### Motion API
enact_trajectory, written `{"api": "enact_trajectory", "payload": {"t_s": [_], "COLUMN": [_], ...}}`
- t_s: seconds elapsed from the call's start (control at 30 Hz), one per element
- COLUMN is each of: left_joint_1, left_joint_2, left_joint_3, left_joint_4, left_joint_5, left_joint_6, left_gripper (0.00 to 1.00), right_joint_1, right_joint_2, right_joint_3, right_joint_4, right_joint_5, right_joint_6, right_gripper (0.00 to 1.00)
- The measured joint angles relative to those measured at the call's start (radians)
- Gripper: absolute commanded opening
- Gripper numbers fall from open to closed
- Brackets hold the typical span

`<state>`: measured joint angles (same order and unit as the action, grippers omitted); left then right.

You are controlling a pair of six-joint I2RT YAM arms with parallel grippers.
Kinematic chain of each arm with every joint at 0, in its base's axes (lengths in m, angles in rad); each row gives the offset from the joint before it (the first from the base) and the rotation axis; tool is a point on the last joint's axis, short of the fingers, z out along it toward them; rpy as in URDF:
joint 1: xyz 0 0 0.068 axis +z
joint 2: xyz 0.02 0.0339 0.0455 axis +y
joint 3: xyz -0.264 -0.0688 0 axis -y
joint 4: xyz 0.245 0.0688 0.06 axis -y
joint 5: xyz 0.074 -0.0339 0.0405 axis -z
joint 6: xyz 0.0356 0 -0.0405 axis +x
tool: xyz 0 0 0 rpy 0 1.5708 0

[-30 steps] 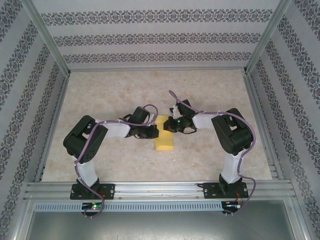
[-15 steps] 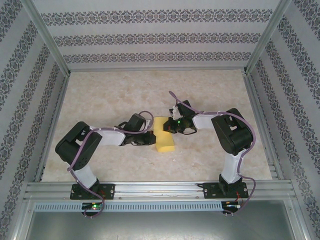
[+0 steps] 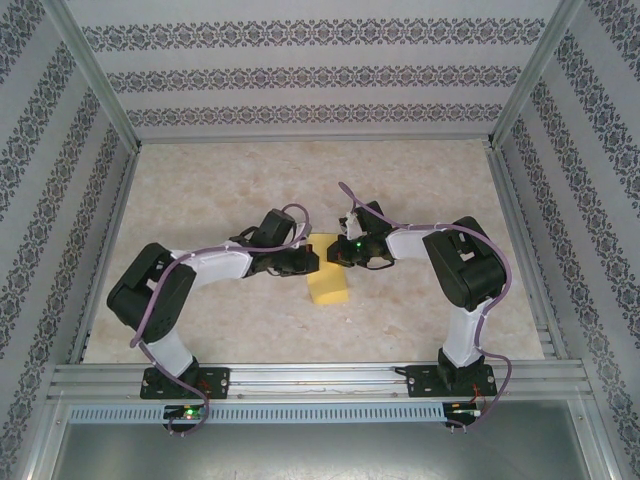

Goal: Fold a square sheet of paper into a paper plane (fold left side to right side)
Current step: First fold the square sheet of paper in half at the center of the table.

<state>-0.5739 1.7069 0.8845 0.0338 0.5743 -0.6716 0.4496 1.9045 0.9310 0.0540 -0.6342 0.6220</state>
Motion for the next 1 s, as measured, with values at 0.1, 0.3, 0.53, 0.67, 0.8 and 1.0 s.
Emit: {"api": "enact_trajectory", "payload": {"t_s": [0.1,0.3,0.53,0.67,0.8,1.0], "left_joint_1": [-0.001,-0.015,-0.02,-0.023,-0.033,-0.046], "left_joint_2": [0.055,0.134,0.13,0.103,0.07,0.048], "left_joint_3": [0.013,0.007,-0.02,-0.062,-0.103,-0.13], "left_joint_4": [0.031,0.038,0.067,0.088,0.097,0.103], "left_joint_5": [0.023,0.037,0.04,0.036,0.024,0.019], "left_joint_6": [-0.013,-0.02,-0.021,-0.017,-0.017,-0.018], "left_gripper": [0.02,0.02,0.02,0.02,0.02,0.02], "right_joint_1": [0.0,0.0,-0.001,-0.001,-0.001,-0.001], "right_joint_2": [0.0,0.0,0.0,-0.002,-0.002,-0.002], "right_joint_3": [-0.002,-0.004,-0.005,-0.011,-0.011,-0.011], "right_joint_4": [0.003,0.007,0.007,0.017,0.018,0.018], "right_joint_5": [-0.001,-0.002,-0.002,-0.002,-0.002,-0.002], "right_joint_6": [0.0,0.0,0.0,0.0,0.0,0.0], "right_gripper": [0.0,0.0,0.0,0.0,0.0,0.0]}}
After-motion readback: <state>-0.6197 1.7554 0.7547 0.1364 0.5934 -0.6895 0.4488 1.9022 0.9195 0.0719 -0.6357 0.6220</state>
